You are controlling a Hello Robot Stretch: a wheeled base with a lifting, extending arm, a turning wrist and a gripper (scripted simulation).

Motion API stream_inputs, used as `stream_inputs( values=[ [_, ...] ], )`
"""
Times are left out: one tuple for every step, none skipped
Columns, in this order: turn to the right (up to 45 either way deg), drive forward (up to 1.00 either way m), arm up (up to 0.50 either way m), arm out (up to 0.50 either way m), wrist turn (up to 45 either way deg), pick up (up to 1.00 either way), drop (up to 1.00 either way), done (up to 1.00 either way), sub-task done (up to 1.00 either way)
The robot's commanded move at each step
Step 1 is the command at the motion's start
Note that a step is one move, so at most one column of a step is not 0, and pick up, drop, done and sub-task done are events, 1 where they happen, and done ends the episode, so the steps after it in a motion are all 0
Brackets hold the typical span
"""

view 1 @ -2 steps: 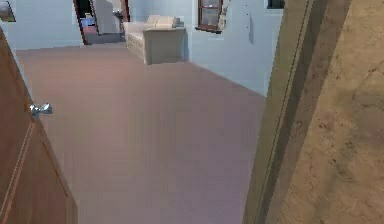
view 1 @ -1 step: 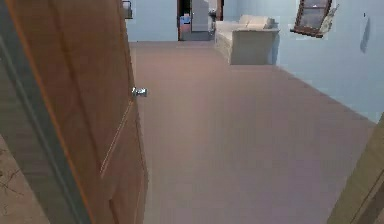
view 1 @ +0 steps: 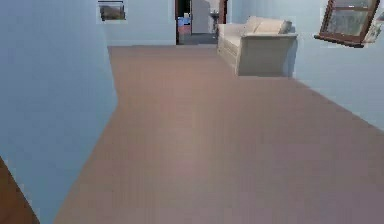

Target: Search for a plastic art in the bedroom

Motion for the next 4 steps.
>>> stream_inputs(
  values=[
    [0.0, 1.0, 0.0, 0.0, 0.0, 0.0, 0.0, 0.0, 0.0],
    [0.0, 1.0, 0.0, 0.0, 0.0, 0.0, 0.0, 0.0, 0.0],
    [0.0, 1.0, 0.0, 0.0, 0.0, 0.0, 0.0, 0.0, 0.0],
    [0.0, 1.0, 0.0, 0.0, 0.0, 0.0, 0.0, 0.0, 0.0]
  ],
)
